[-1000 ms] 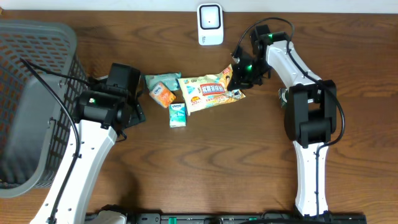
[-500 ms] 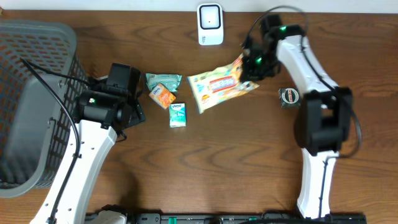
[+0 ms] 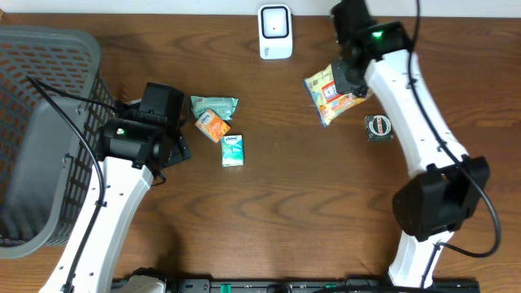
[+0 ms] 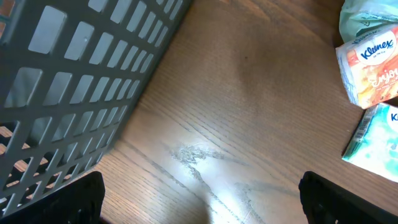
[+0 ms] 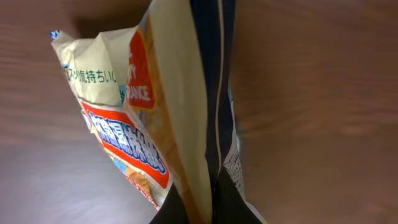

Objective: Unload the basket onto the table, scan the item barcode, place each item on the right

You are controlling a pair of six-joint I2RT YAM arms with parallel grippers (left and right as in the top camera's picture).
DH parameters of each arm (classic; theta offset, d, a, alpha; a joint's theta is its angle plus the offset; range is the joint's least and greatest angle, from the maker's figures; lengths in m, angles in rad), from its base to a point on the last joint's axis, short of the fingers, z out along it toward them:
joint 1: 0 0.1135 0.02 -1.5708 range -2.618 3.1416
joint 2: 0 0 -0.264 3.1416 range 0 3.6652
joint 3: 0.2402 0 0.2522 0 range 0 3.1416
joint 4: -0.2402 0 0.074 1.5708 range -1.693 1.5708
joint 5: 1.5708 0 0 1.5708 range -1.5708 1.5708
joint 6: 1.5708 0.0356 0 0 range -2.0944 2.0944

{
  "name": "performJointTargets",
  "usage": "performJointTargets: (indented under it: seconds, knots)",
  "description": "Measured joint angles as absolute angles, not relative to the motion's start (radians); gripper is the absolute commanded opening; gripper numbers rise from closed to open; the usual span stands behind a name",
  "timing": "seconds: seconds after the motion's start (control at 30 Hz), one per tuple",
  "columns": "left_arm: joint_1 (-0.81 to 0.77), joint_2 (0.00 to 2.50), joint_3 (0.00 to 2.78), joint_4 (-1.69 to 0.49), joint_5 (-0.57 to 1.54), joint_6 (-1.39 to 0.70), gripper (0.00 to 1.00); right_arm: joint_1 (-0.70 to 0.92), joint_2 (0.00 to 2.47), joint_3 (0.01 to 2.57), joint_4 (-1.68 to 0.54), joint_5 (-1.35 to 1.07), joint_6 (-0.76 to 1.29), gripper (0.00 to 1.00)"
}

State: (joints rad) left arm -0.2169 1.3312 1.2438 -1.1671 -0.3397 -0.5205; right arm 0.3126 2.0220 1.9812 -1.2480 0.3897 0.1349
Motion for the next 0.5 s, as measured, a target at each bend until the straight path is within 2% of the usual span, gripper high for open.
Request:
performJointTargets:
  seconds: [0.1,0.3,0.33,0.5]
  knots:
    - [-0.217,1.331,1.244,-1.167,-0.340,-0.521,0.98,0.337,2.049,1.960,-1.248,0.523,0.176,0.02]
    - [-0.217,1.331,1.244,-1.167,-0.340,-0.521,0.98,0.361,2.072,1.936,-1.248,0.554,0.204,0.01]
    - [-0.217,1.331,1.244,-1.168,-0.340,-0.521,0.98,0.371,2.071,1.936,-1.248,0.548,0.205,0.03]
    - [-0.217,1.331,1.244,-1.167,-0.340,-0.521,0.98,0.438,2.071,1.936,-1.240,0.445,0.219,0.27]
